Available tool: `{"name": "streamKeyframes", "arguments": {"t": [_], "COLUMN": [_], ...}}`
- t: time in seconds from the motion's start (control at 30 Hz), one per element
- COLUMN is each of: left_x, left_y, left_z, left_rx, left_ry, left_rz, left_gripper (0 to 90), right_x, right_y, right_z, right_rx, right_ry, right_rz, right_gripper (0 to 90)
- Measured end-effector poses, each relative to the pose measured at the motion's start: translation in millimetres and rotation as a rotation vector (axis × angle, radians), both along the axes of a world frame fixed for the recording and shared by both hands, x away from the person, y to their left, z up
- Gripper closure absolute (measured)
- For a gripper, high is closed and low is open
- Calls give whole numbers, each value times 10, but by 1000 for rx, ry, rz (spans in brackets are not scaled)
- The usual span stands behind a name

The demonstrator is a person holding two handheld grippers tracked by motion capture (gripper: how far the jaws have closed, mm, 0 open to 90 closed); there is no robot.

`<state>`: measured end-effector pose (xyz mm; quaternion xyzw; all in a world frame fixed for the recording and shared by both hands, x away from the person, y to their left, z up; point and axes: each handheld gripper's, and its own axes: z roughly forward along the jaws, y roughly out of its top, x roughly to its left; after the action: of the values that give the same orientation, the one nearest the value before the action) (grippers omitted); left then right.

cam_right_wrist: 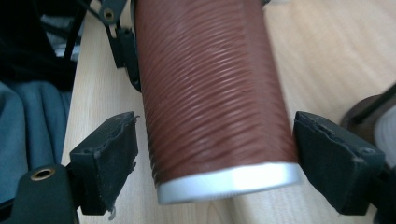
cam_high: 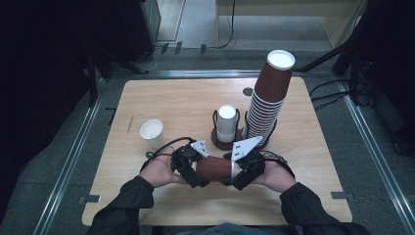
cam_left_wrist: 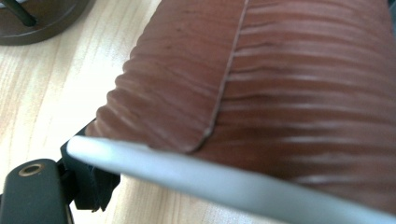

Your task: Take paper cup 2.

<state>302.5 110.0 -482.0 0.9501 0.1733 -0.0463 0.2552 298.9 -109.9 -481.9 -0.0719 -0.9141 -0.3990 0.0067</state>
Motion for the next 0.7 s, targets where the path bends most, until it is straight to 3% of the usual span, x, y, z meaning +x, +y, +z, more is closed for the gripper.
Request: {"name": "streamKeyframes", "arguments": {"t": [0.13, 0.43, 0.5, 0.57, 0.7], "left_x": [-16, -27, -34, -36, -34], "left_y": [-35, -66, -59, -32, 10], "left_z": [-7, -15, -11, 5, 40], "left_rx": [9, 20, 1, -45, -63], "left_ry": [6, 7, -9, -20, -41], "left_rz": [-10, -13, -18, -10, 8], "left_gripper": [95, 86, 77, 63, 20], "right_x": [-11, -38, -34, -29, -18], "right_y": [75, 150, 143, 127, 92], "right_z": [-65, -87, -75, -50, -18], "right_rx": [-38, -65, -67, -59, -42], "right_ry": [-8, -29, -28, -37, -36], "right_rz": [16, 33, 40, 44, 36], "right_gripper": [156, 209, 213, 212, 212]}}
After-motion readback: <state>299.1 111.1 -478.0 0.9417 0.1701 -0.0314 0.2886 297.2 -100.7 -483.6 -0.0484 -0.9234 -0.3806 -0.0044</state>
